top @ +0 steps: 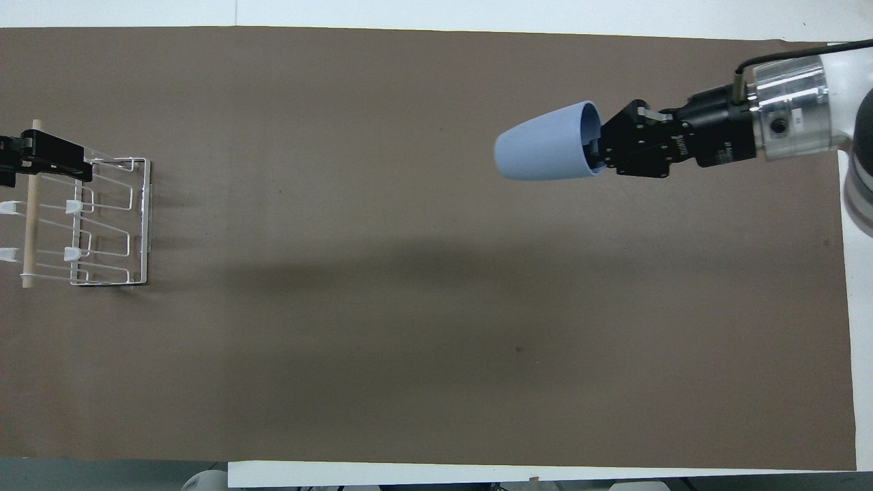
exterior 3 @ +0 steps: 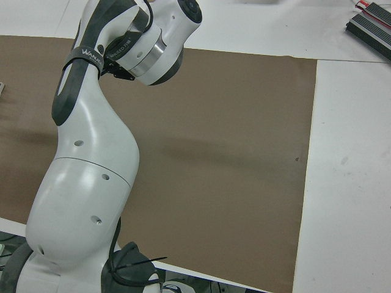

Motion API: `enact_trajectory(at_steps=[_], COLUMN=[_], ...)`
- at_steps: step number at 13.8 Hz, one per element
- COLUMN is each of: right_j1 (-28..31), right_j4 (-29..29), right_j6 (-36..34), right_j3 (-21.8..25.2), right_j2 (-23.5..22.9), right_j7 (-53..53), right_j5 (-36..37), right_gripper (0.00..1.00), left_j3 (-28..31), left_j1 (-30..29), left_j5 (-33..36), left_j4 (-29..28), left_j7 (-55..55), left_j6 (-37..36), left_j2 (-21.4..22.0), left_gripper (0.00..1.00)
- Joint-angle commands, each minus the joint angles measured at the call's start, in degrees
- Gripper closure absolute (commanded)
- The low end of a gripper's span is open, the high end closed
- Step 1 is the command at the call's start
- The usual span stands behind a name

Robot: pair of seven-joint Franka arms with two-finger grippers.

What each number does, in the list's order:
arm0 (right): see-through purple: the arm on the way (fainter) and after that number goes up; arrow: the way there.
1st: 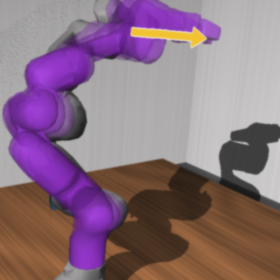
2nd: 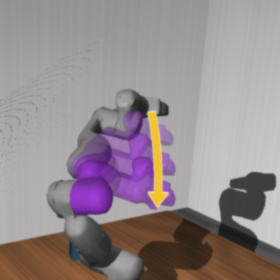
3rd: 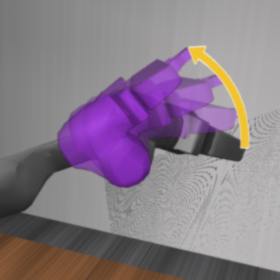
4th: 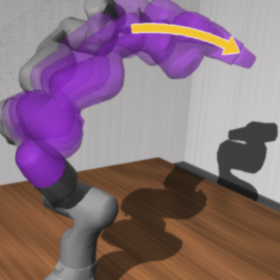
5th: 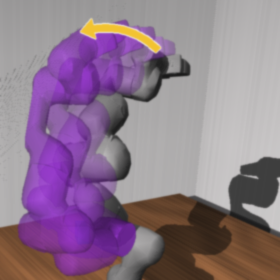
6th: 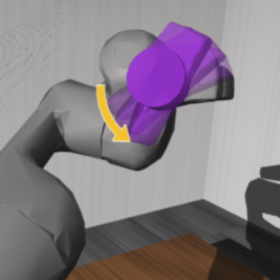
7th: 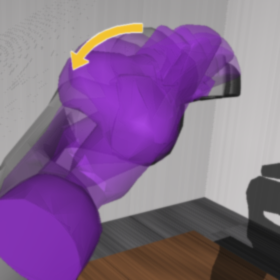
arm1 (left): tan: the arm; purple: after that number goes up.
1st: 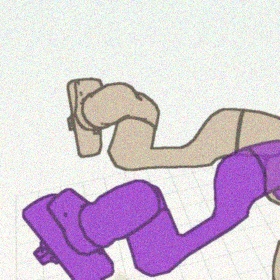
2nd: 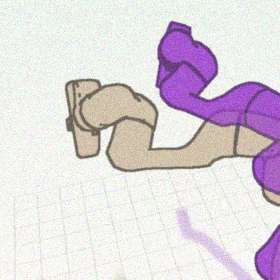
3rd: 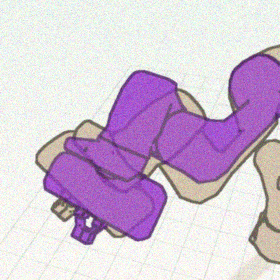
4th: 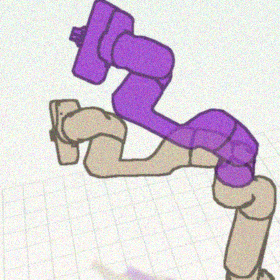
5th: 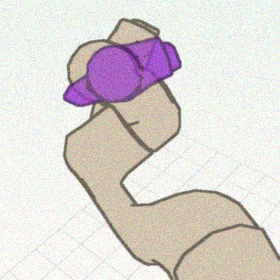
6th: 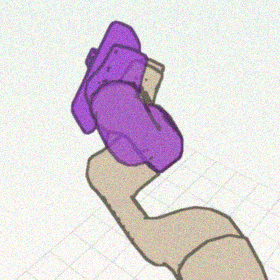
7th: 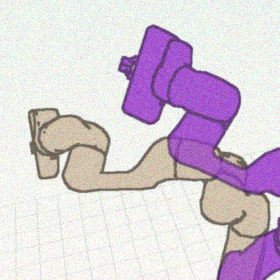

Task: Hang cup on cup holder
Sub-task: 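Hold the cup out while the left gripper reaches toward its base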

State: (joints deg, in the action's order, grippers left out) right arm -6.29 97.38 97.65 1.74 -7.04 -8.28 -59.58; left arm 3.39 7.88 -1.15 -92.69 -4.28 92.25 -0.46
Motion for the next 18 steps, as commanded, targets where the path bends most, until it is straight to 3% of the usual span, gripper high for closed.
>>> enact_trajectory(at_steps=[1, 3, 4, 6, 8, 13, 18], right_j1=[-6.16, -12.92, -15.91, -19.18, -21.12, -21.66, -21.66], right_j4=[0.87, 2.46, 3.34, 6.58, 9.58, 10.47, 11.60], right_j6=[7.16, 17.43, 22.01, 25.65, 26.88, 26.62, 26.62], right_j3=[-0.07, -0.07, -0.07, -0.07, -0.07, -0.07, -0.07], right_j2=[-0.26, -0.17, -0.08, 0.97, 2.11, 2.55, 3.08], right_j7=[-8.38, -13.40, -14.56, -14.48, -13.78, -14.39, -16.06], right_j5=[-6.92, -12.20, -13.79, -16.43, -16.71, -16.79, -16.97], right_gripper=[1.00, 1.00, 1.00, 1.00, 1.00, 1.00, 1.00], left_j3=[0.38, -0.22, -0.32, -0.32, -0.32, -0.32, -0.32], left_j1=[-0.50, 0.55, 2.39, 5.73, 8.02, 10.75, 15.93], left_j5=[-1.31, -2.71, -5.24, -9.99, -15.35, -28.10, -34.36], left_j4=[-1.69, -4.24, -4.60, -4.25, -4.07, -4.25, -4.60], left_j7=[-1.70, -7.19, -15.07, -28.96, -42.15, -72.04, -86.15], left_j6=[-0.76, -0.50, 0.11, 2.92, 6.95, 12.32, 15.59], left_j2=[1.95, 3.18, 3.28, 2.66, 1.88, 0.99, -0.23], left_gripper=[0.00, 0.00, 0.00, 0.00, 0.00, 0.00, 0.00])
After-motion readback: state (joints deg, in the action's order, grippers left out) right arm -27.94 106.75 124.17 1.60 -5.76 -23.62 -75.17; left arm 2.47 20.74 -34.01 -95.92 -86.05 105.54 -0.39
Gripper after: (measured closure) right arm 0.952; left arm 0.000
